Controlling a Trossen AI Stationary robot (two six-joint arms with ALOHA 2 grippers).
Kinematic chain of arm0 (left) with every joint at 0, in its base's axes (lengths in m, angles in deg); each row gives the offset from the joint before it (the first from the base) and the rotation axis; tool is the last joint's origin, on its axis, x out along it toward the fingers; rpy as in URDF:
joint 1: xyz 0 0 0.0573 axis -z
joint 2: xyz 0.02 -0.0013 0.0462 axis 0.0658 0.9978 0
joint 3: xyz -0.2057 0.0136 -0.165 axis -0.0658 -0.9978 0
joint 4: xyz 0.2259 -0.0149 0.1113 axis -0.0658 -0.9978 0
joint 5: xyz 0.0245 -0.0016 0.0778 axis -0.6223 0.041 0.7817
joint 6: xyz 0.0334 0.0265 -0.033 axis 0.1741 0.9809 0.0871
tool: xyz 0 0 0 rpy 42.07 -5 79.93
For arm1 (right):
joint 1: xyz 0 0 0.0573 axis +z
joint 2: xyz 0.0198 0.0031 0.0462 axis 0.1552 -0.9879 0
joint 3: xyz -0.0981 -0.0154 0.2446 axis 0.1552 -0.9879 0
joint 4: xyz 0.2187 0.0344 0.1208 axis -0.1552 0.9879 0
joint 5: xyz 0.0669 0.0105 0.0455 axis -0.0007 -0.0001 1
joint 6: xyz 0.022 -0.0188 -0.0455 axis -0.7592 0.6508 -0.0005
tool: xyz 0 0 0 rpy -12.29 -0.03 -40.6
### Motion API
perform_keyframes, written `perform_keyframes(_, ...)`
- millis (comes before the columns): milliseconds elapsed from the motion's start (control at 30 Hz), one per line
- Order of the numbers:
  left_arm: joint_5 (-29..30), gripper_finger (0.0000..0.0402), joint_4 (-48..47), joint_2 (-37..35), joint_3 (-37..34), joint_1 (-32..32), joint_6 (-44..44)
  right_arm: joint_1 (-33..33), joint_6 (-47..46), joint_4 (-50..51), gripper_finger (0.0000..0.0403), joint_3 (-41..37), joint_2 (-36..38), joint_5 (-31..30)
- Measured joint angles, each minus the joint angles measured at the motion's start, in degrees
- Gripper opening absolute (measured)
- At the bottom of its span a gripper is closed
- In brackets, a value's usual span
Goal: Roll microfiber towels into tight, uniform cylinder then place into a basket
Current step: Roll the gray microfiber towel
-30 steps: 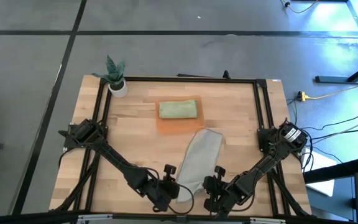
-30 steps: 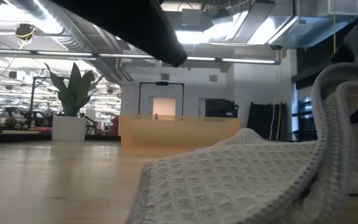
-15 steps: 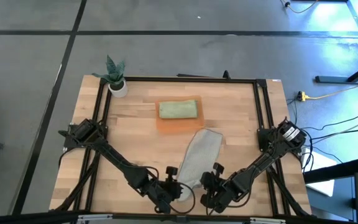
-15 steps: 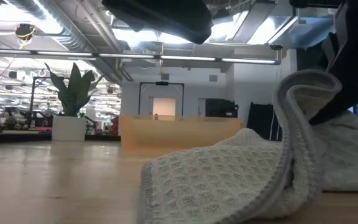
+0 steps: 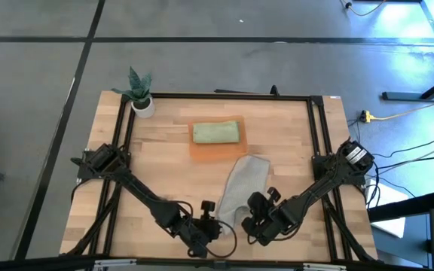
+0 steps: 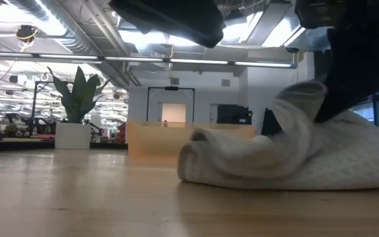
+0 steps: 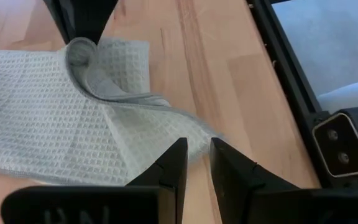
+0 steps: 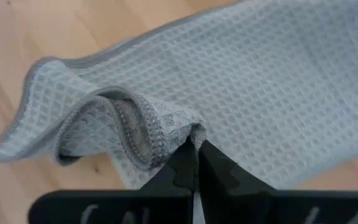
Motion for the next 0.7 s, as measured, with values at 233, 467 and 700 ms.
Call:
perform_keyframes(233,0.0,0.0062,0.1,0.8,0.0,-1.0,1.5,-0.2,0.1,-0.7,0.0008,0.0,0.3,-1.0)
perform_keyframes(467,-0.3,0.0063,-0.5,4.6,0.0,0.5,15.1,-0.6,1.8,-0.6,0.0008,0.0,2.3,-3.2)
perform_keyframes(700,5.5,0.006,0.1,6.3,0.0,1.1,21.0,-0.5,2.0,-0.4,0.0008,0.0,2.5,-3.8)
